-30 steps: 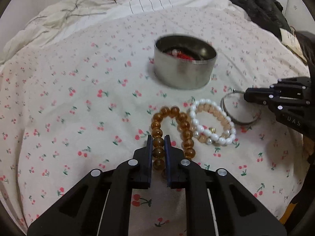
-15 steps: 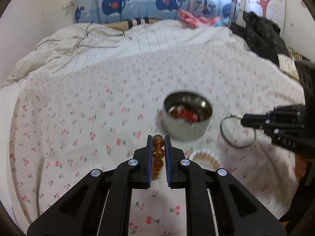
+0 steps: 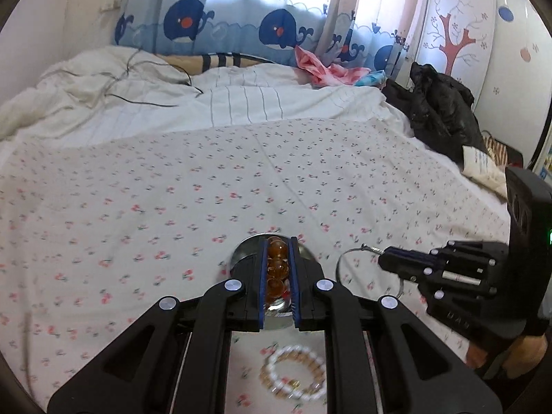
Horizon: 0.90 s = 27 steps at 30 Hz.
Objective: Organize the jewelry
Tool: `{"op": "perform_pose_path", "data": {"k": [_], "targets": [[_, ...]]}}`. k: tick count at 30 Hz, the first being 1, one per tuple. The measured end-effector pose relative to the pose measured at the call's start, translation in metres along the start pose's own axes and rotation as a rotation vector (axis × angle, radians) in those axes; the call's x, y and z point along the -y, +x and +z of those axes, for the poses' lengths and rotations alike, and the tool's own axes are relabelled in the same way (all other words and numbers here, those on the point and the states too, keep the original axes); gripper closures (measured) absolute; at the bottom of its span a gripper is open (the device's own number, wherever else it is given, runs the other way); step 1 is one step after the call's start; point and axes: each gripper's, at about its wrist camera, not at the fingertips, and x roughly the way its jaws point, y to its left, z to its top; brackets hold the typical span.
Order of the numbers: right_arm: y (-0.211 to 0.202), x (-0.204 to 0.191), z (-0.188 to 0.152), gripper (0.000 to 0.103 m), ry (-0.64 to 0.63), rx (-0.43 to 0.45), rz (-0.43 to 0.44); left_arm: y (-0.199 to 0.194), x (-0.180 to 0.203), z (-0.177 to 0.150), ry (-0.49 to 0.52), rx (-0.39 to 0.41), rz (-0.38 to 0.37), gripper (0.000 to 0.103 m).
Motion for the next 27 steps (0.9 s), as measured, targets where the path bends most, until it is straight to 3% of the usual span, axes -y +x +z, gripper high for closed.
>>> {"op": "perform_pose_path", "data": {"k": [5,8,10,12,14,17,18,27], "targets": [[0.013,0.005,-0.002,0.097,0.017,-0.01,0.005,0.018,0.003,0.01,-0.049,0.003,-0.059,0.093],[0.023,0.006,-0.002,0.097,0.026,-0.019,0.001,0.042,0.003,0.007,-0.068,-0.071,-0.059,0.092],[0.026,0.003,0.001,0.097,0.014,-0.016,-0.006,0.058,0.001,0.0,-0.051,-0.128,0.034,0.092],[0.029,0.0,0.004,0.097,0.005,-0.009,-0.013,0.061,0.0,0.0,-0.024,-0.136,0.082,0.092],[0.034,-0.003,0.008,0.097,0.006,-0.006,-0.006,0.055,-0.004,0.002,-0.024,-0.115,0.101,0.088],[0.042,-0.011,0.015,0.097,0.006,-0.001,0.004,0.042,-0.014,0.003,-0.026,-0.078,0.135,0.069],[0.045,-0.015,0.017,0.097,0.003,0.002,0.006,0.038,-0.019,0.004,-0.029,-0.069,0.144,0.067],[0.073,-0.037,0.022,0.095,-0.024,-0.021,0.006,0.021,-0.049,-0.007,-0.038,-0.101,0.18,0.06]]}}
